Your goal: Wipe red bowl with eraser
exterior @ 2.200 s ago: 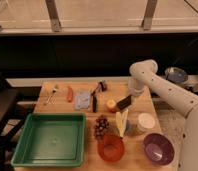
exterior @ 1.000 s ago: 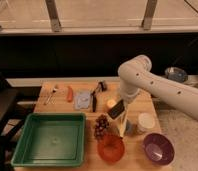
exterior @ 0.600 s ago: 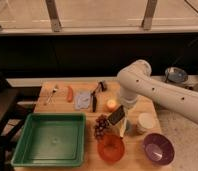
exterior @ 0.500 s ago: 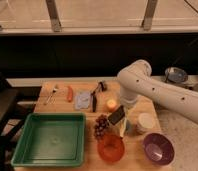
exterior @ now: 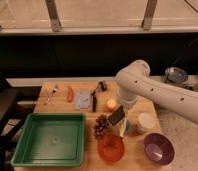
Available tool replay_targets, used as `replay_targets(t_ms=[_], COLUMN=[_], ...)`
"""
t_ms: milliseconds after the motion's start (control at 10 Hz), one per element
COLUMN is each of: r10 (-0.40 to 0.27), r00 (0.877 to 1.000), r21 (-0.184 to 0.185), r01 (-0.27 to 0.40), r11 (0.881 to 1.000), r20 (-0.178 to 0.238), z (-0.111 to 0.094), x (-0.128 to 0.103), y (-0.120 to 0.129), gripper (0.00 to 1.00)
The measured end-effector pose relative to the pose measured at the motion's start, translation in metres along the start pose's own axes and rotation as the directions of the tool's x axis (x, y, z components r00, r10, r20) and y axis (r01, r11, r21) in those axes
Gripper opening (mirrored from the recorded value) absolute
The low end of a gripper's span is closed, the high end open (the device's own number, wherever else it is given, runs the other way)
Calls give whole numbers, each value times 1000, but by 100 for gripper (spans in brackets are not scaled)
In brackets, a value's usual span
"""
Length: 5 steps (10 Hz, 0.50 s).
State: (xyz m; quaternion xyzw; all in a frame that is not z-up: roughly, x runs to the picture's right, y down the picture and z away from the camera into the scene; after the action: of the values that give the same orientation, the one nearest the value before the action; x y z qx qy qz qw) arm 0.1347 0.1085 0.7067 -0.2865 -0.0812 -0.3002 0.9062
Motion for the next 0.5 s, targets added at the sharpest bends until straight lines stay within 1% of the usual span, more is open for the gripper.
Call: replay_targets(t_ms=[100,200,400,500], r10=[-7,-13,-17,-20], r00=[1000,999,998,998], r21=[1,0,-4,-8], r01=[7,13,17,20], r11=[1000,1000,1000,1000], r20=[-30,-50,-58,-55], z=[-9,-19,-20,-14], x=[-2,-5,-14,-23], y=[5,15,31,41], gripper=[0,0,0,0])
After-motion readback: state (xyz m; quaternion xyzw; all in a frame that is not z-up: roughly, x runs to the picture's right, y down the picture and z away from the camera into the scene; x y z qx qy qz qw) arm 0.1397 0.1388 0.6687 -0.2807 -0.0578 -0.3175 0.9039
